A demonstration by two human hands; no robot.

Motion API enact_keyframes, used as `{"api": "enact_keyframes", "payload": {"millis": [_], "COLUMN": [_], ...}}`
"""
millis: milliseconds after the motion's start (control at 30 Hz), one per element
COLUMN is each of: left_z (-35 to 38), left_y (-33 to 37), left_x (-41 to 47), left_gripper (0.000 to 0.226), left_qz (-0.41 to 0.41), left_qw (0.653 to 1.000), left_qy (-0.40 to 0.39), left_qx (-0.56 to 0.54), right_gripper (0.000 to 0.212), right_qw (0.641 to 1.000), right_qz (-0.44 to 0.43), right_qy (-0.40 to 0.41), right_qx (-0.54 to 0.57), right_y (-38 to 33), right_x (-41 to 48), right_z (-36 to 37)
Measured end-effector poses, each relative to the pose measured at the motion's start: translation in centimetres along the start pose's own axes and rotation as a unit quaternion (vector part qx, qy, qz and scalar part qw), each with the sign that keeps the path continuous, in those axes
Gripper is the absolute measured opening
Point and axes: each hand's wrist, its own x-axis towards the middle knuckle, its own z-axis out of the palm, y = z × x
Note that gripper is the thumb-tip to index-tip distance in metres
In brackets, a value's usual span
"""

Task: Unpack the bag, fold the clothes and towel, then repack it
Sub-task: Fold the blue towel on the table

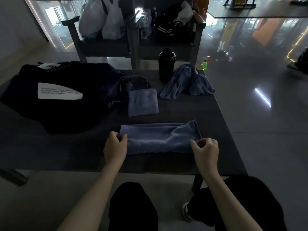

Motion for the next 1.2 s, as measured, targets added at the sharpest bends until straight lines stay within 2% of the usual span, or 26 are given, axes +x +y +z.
{"api": "enact_keyframes", "payload": {"millis": [167, 400, 500, 567, 733, 967, 1067, 1133, 1200], "left_z": [0.0, 0.2, 0.1, 0.1, 0.0, -0.2, -0.1, -0.3, -0.5], "left_y": [0.1, -0.1, 0.1, 0.2, -0.3, -0.2, -0.6, -0.7, -0.1], "left_x": [-0.7, -0.8, -0.9, -1.1, -1.6, -1.0, -0.6, -0.2, 0.4], "left_gripper": [0.018, 0.019, 0.018, 0.018, 0.020, 0.021, 0.023, 0.028, 0.031], "left_qz": [0.010, 0.017, 0.036, 0.056, 0.081, 0.111, 0.107, 0.086, 0.072], "left_qw": [1.000, 0.999, 0.997, 0.994, 0.990, 0.985, 0.983, 0.986, 0.990], "left_qy": [0.021, 0.029, 0.036, 0.039, 0.029, 0.046, 0.028, 0.004, -0.019], "left_qx": [0.013, 0.027, 0.057, 0.085, 0.114, 0.125, 0.148, 0.145, 0.120], "right_gripper": [0.030, 0.012, 0.004, 0.012, 0.011, 0.005, 0.004, 0.010, 0.022], "right_qw": [0.999, 0.993, 0.994, 0.996, 0.992, 0.987, 0.981, 0.975, 0.978], "right_qz": [0.030, 0.026, -0.007, -0.014, -0.026, -0.005, 0.013, 0.033, 0.044], "right_qy": [-0.016, -0.065, -0.053, -0.054, -0.096, -0.141, -0.180, -0.208, -0.193], "right_qx": [-0.034, -0.098, -0.091, -0.075, -0.071, -0.075, -0.073, -0.064, -0.064], "right_y": [-0.5, -0.3, -0.1, 0.0, 0.2, 0.7, 1.1, 0.7, -0.1], "right_x": [-0.5, 0.0, 0.8, 1.3, 2.7, 4.0, 3.9, 4.1, 4.8], "right_z": [-0.2, -0.5, -1.1, -1.6, -2.9, -3.3, -3.1, -2.6, -1.8]}}
